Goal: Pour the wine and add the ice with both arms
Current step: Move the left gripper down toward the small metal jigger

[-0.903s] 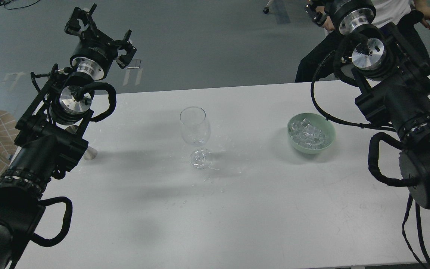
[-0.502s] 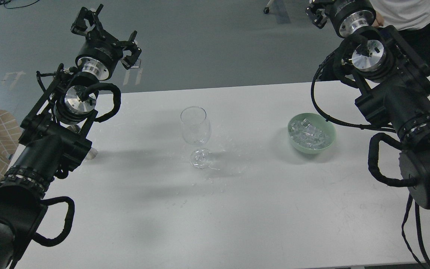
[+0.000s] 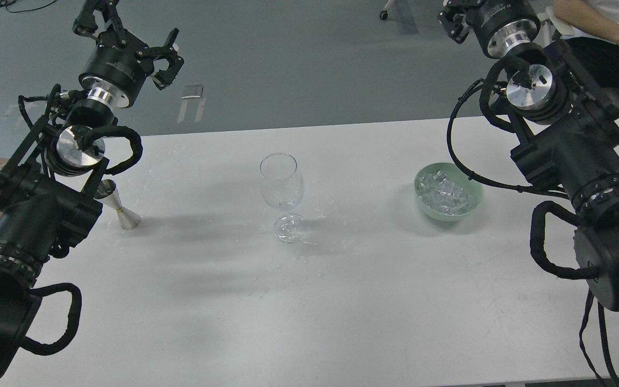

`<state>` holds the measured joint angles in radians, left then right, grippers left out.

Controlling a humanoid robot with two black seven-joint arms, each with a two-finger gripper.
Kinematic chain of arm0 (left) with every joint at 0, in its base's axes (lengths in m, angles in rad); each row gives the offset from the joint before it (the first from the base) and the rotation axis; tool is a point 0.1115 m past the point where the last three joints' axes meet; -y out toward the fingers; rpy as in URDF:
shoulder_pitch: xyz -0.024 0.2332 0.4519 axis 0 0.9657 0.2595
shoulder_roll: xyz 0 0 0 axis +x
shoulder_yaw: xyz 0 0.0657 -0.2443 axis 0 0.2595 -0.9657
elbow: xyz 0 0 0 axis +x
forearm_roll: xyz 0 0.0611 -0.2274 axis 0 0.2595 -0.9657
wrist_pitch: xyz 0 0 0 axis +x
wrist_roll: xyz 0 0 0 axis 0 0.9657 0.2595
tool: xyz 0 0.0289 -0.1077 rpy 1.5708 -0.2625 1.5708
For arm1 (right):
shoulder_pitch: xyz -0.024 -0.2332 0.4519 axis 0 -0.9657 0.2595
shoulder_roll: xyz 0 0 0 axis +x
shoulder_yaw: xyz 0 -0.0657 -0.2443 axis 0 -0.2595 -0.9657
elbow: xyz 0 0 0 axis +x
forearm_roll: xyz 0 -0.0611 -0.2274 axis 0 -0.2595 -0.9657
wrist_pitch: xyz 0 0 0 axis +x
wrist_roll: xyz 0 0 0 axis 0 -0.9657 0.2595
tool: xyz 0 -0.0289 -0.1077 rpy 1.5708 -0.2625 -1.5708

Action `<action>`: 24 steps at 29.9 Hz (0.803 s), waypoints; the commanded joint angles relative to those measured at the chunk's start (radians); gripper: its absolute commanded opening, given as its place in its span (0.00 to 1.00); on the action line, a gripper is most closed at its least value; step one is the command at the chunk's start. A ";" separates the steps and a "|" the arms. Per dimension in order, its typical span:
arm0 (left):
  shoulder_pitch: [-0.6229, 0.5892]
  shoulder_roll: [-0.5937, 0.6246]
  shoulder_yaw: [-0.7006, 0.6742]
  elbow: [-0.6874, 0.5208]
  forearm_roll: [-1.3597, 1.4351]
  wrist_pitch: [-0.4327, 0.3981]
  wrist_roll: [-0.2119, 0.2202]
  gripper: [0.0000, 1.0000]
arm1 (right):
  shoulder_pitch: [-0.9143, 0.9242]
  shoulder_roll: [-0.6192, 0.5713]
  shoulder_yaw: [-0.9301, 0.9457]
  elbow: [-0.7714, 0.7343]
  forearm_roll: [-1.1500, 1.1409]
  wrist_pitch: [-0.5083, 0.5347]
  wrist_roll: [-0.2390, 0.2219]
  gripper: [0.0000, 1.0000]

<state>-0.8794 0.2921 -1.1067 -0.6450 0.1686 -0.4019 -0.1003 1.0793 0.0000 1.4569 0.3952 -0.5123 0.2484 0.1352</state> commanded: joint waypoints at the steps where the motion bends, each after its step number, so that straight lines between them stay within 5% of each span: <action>1: 0.000 0.001 -0.001 0.004 -0.001 0.011 -0.004 0.98 | -0.010 0.000 -0.001 0.021 0.000 0.000 0.000 1.00; 18: 0.011 -0.014 -0.010 -0.007 -0.015 0.090 0.001 0.98 | -0.012 0.000 0.000 0.027 0.000 0.000 0.000 1.00; 24: 0.163 0.044 -0.018 -0.218 -0.030 0.090 0.002 0.98 | -0.032 0.000 0.000 0.037 0.000 0.000 0.007 1.00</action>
<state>-0.7977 0.2962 -1.1191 -0.7584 0.1501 -0.3133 -0.0991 1.0593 0.0000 1.4573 0.4220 -0.5123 0.2484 0.1375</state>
